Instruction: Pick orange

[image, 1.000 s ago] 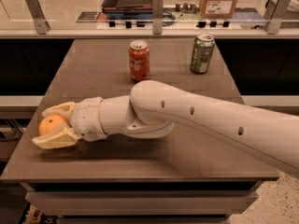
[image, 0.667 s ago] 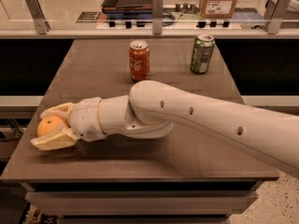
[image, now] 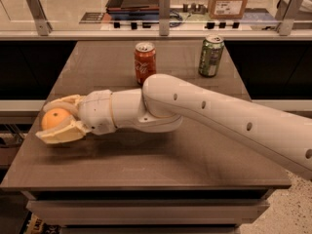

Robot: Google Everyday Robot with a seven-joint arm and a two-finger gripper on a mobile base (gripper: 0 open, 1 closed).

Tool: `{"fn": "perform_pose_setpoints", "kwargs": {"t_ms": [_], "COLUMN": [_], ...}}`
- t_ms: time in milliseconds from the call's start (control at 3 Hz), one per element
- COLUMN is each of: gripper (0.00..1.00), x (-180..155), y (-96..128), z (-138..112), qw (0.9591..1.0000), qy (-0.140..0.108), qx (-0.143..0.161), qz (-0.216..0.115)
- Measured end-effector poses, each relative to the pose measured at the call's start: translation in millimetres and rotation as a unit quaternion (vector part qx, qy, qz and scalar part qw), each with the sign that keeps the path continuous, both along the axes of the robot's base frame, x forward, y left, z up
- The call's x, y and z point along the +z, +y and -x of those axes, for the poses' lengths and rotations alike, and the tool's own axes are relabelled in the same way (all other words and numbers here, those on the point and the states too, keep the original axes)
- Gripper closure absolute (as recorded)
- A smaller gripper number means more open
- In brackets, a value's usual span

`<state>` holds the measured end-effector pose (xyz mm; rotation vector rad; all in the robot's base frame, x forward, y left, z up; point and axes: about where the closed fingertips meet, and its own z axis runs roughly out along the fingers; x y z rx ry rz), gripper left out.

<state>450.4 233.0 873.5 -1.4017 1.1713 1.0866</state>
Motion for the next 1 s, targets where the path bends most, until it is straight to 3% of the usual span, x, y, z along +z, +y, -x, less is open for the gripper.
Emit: {"fn": "perform_pose_setpoints", "kwargs": {"t_ms": [333, 1000], "gripper": [1.00, 1.00], "x": [18.4, 59.6], "y": [-8.4, -27.4], "z": [-16.9, -22.8], "qw": [0.9993, 0.9981], "qy": [-0.014, -0.054], "qx": [0.018, 0.012], "qz": [-0.029, -0.026]}}
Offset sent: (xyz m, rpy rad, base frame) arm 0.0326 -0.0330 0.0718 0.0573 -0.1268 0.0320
